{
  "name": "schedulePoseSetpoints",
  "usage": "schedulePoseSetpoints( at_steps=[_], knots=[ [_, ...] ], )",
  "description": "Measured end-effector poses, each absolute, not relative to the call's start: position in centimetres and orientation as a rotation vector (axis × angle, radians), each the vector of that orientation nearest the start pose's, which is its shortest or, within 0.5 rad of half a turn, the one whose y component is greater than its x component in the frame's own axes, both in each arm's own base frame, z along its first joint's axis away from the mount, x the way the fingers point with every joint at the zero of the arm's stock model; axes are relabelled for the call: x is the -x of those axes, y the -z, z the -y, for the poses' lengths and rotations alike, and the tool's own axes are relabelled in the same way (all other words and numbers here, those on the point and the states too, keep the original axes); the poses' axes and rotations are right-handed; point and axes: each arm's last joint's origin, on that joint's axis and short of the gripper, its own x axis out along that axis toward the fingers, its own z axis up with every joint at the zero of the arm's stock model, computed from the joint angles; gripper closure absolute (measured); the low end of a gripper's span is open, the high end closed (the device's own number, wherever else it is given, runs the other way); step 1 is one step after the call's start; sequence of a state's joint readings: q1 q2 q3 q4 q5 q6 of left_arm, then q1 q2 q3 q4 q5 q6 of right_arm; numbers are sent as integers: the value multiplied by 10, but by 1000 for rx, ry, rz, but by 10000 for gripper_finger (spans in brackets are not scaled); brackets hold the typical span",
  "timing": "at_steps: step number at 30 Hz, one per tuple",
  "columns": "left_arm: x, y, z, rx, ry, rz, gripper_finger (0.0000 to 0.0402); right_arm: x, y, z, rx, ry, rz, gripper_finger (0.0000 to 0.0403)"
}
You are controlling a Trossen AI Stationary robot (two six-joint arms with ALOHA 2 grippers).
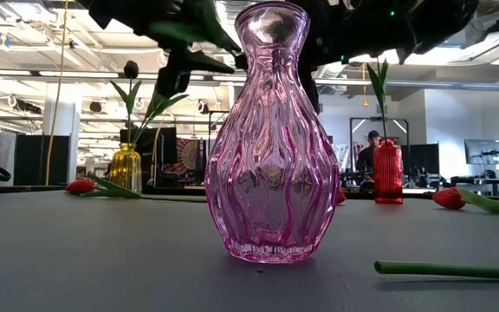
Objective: Sort flowers into vase by color
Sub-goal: Put the left purple flower into the red vase
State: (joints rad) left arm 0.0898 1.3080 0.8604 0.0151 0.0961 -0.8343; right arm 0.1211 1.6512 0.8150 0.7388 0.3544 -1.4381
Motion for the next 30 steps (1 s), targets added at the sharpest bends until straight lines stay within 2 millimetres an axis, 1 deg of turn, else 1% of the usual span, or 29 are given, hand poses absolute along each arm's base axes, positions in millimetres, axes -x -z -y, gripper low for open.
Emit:
schedulePoseSetpoints(
  at_steps=[3, 6, 9, 12, 15, 20, 23, 27, 30],
  knots=[
    [-277, -278, -30, 785, -188, -351, 251, -340, -216, -33, 1345, 104, -265, 387],
    [-267, -291, -34, 690, -213, -284, 243, -333, -221, -32, 1214, 67, -299, 387],
    [-257, -303, -35, 580, -256, -229, 241, -320, -234, -28, 1026, 28, -317, 387],
    [-251, -309, -32, 472, -278, -207, 241, -302, -249, -19, 816, -38, -335, 387],
    [-250, -311, -27, 374, -275, -211, 241, -281, -260, -9, 666, -64, -340, 387],
    [-251, -311, -14, 269, -251, -225, 241, -237, -262, 1, 578, -17, -280, 387],
    [-251, -312, -6, 224, -232, -225, 241, -209, -261, 2, 514, -33, -179, 387],
    [-251, -312, 2, 175, -208, -228, 241, -175, -265, -1, 385, -91, -24, 387],
    [-252, -311, 4, 156, -206, -231, 241, -155, -275, -2, 283, -94, 90, 387]
  ],
)
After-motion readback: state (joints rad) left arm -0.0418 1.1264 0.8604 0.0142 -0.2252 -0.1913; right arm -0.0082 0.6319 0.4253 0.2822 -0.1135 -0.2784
